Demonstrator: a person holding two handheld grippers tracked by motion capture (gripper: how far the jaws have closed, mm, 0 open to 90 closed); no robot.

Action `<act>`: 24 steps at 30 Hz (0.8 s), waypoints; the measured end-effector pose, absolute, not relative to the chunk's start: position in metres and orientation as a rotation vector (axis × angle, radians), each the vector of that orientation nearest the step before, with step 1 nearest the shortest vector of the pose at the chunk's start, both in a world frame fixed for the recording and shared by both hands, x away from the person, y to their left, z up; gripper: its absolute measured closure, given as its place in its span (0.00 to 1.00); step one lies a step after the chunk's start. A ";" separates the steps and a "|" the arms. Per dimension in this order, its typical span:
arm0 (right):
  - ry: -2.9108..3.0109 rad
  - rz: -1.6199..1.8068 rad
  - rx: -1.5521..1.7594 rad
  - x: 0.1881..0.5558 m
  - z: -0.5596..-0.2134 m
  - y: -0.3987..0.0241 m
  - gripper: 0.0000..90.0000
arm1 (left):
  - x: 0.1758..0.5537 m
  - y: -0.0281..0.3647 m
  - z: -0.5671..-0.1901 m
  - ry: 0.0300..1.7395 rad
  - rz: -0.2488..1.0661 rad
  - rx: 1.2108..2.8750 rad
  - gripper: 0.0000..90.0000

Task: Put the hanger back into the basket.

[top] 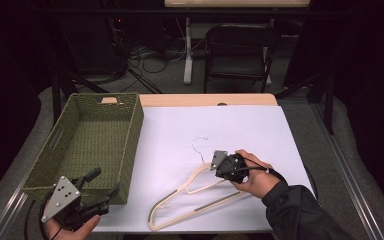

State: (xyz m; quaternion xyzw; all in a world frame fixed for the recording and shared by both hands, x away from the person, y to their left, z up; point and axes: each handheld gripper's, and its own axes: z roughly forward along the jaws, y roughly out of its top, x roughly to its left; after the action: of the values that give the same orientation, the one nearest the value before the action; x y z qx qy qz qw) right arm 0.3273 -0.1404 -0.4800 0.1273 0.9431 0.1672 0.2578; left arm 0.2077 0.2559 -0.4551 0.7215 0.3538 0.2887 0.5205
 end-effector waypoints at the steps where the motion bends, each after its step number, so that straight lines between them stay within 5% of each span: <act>1: 2.549 0.452 0.336 0.327 -0.480 -0.141 0.85 | 0.208 0.255 -0.455 0.846 0.688 1.733 0.29; 24: 2.433 0.521 0.278 0.312 -0.483 -0.145 0.85 | 0.233 0.215 -0.458 0.791 0.543 1.863 0.35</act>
State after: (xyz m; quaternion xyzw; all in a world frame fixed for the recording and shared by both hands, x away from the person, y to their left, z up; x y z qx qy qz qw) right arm 0.3119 -0.1450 -0.4828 0.1055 0.9228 0.1976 0.3136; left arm 0.2327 0.2153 -0.4585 0.7701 0.3270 0.2245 0.4996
